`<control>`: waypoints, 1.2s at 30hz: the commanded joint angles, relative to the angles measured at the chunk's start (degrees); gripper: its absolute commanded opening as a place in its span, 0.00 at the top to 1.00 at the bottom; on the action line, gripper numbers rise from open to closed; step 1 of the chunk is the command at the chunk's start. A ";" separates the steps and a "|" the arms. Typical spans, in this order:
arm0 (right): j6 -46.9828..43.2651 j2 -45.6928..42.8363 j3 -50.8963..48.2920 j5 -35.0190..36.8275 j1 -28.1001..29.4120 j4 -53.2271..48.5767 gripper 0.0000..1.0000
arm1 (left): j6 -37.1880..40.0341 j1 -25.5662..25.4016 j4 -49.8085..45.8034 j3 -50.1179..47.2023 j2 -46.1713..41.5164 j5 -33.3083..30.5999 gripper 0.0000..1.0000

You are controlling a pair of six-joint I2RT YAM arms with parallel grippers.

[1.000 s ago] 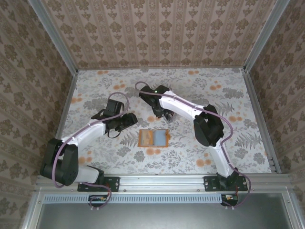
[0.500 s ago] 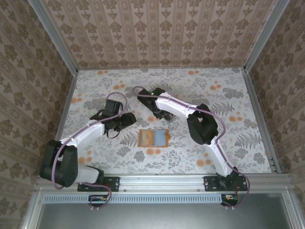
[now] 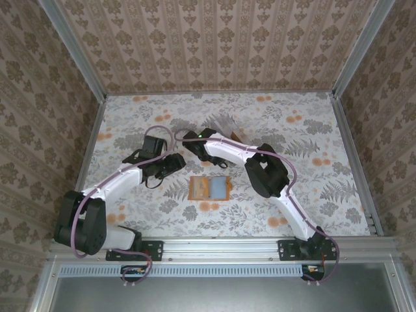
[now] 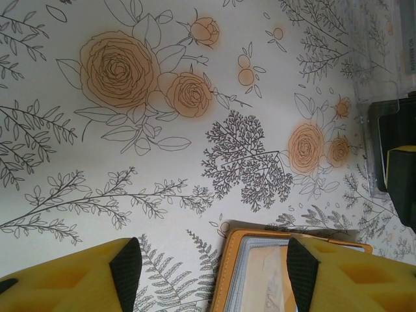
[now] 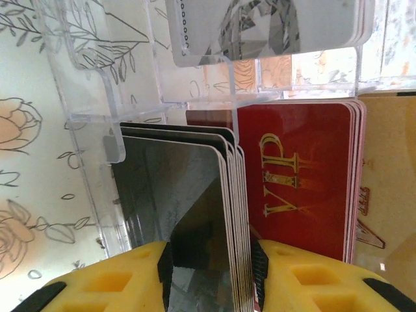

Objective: Put the credit cards into the card holder
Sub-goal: Pick up the credit card from the storage box.

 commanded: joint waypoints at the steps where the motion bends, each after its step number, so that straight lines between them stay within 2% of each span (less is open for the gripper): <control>1: -0.96 0.76 0.98 7.79 0.11 -2.21 0.61 | -0.17 0.53 0.30 -0.69 -0.15 0.65 0.36; 20: -0.49 -1.67 -0.12 10.72 0.27 -2.12 0.73 | -0.42 0.54 0.56 -0.60 0.40 1.51 0.36; 36: 0.20 -6.41 -0.48 0.56 0.22 -4.04 0.93 | -0.32 0.52 -0.04 -0.77 -0.04 1.87 0.36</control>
